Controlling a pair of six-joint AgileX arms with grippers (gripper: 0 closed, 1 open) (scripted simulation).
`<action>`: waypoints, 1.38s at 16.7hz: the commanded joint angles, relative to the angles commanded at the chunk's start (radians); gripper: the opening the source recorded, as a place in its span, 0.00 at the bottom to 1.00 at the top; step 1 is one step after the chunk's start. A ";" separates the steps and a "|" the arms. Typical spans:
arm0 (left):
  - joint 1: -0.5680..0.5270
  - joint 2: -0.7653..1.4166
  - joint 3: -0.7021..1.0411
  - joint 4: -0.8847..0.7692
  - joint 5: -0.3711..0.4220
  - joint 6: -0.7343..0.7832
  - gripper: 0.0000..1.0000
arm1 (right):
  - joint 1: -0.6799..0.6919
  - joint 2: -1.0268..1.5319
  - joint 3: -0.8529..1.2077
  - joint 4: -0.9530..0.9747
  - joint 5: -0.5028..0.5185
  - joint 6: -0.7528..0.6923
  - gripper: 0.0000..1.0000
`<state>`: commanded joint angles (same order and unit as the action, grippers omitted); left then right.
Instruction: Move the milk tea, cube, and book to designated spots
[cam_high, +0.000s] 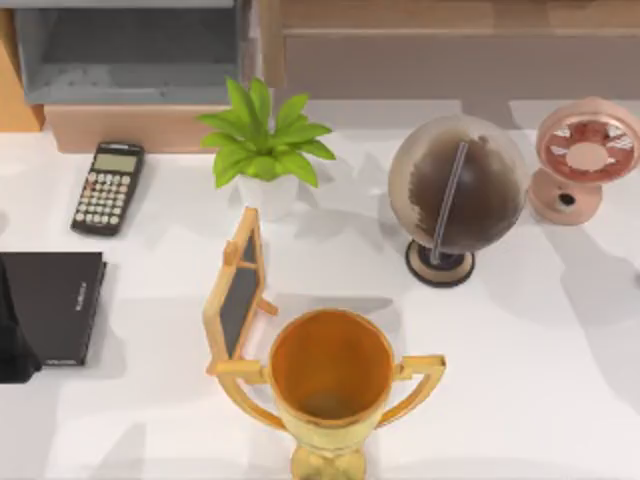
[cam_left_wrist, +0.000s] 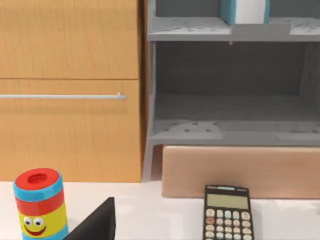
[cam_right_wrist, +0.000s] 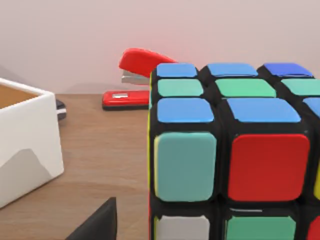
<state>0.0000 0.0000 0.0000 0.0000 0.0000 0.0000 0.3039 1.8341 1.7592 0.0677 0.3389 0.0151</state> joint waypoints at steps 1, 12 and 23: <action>0.000 0.000 0.000 0.000 0.000 0.000 1.00 | 0.000 0.000 0.000 0.000 0.000 0.000 1.00; 0.000 0.000 0.000 0.000 0.000 0.000 1.00 | -0.102 -0.633 -0.608 -0.023 -0.117 -0.011 1.00; 0.000 0.000 0.000 0.000 0.000 0.000 1.00 | -0.273 -1.699 -1.627 -0.062 -0.304 -0.015 1.00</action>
<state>0.0000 0.0000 0.0000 0.0000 0.0000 0.0000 0.0306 0.1350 0.1319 0.0061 0.0349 0.0000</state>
